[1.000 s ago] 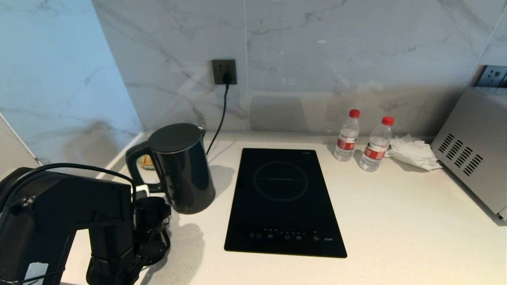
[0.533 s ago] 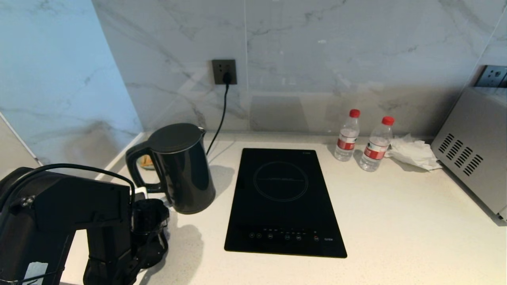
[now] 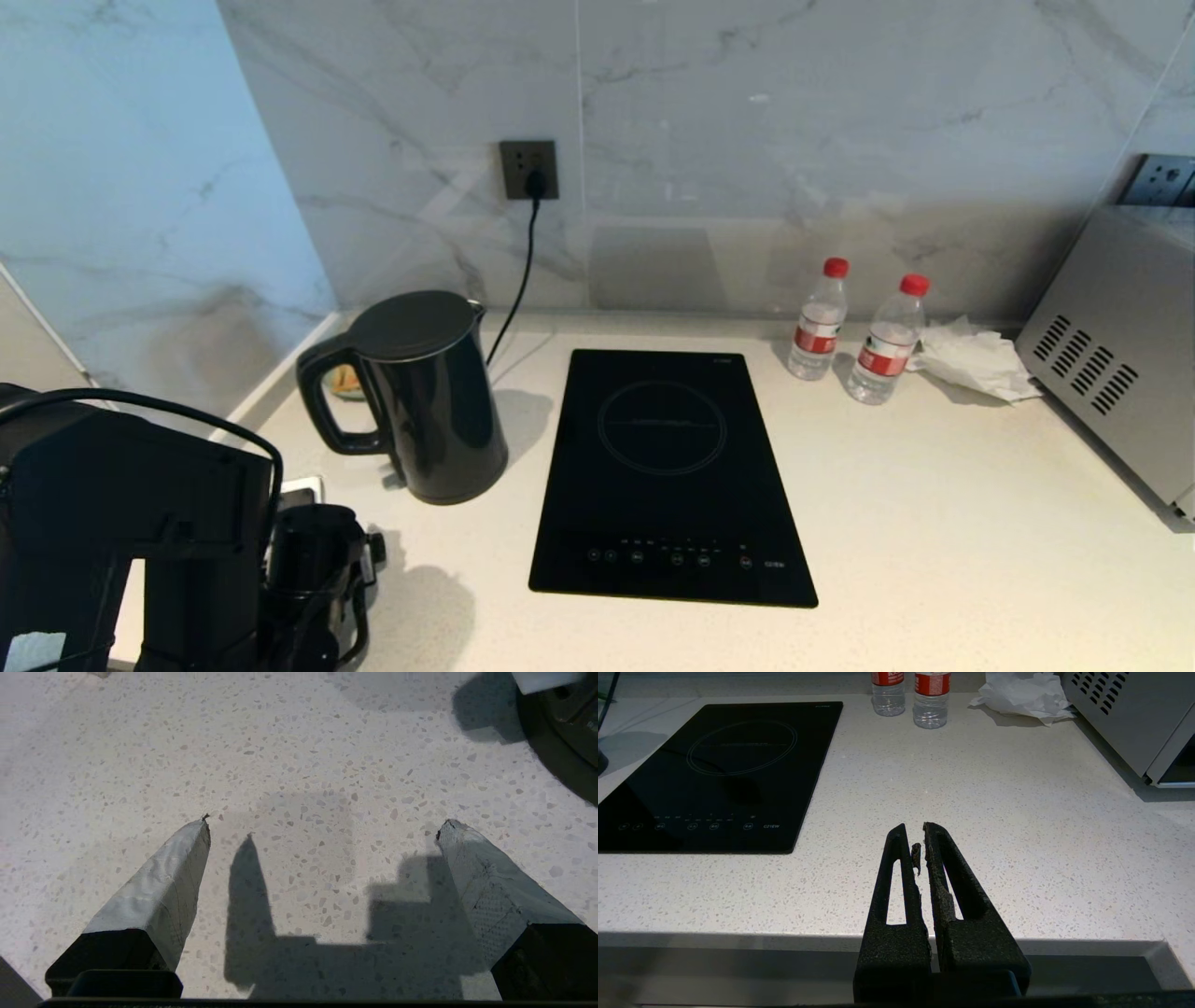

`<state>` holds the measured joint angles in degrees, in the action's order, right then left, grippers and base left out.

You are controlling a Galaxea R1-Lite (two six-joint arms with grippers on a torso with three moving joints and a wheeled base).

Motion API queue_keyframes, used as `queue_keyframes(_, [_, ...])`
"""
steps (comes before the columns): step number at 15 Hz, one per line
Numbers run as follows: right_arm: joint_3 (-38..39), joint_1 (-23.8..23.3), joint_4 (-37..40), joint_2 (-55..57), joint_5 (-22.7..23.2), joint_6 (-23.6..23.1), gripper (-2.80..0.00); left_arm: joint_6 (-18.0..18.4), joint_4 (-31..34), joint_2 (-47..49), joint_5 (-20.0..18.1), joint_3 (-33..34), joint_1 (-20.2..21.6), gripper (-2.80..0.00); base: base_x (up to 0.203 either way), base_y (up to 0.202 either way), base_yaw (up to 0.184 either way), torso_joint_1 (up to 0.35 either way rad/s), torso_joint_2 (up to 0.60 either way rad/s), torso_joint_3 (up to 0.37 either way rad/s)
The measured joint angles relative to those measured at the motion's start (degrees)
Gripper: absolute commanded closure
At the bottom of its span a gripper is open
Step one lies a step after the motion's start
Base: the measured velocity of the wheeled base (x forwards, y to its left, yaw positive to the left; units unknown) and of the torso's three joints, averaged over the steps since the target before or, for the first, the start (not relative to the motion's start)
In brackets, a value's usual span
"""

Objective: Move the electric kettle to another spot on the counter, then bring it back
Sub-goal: Pick up the kettle

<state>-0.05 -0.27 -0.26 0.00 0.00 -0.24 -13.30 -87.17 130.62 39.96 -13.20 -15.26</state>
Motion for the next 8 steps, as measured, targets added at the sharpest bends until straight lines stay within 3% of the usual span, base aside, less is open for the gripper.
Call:
queue_keyframes(2, [0.0, 0.0, 0.0, 0.0, 0.0, 0.0, 0.00, -1.1, 0.0, -2.0, 0.3, 2.4, 0.0, -2.80, 0.000, 0.000, 0.000, 0.000, 0.00, 0.000])
queue_keyframes(5, [0.0, 0.0, 0.0, 0.0, 0.0, 0.0, 0.00, -5.9, 0.0, -6.5, 0.2, 6.2, -0.1, -2.80, 0.000, 0.000, 0.000, 0.000, 0.00, 0.000])
queue_keyframes(8, [0.0, 0.0, 0.0, 0.0, 0.0, 0.0, 0.00, -3.7, 0.0, -13.3, -0.2, 8.5, -0.6, -2.80, 0.000, 0.000, 0.000, 0.000, 0.00, 0.000])
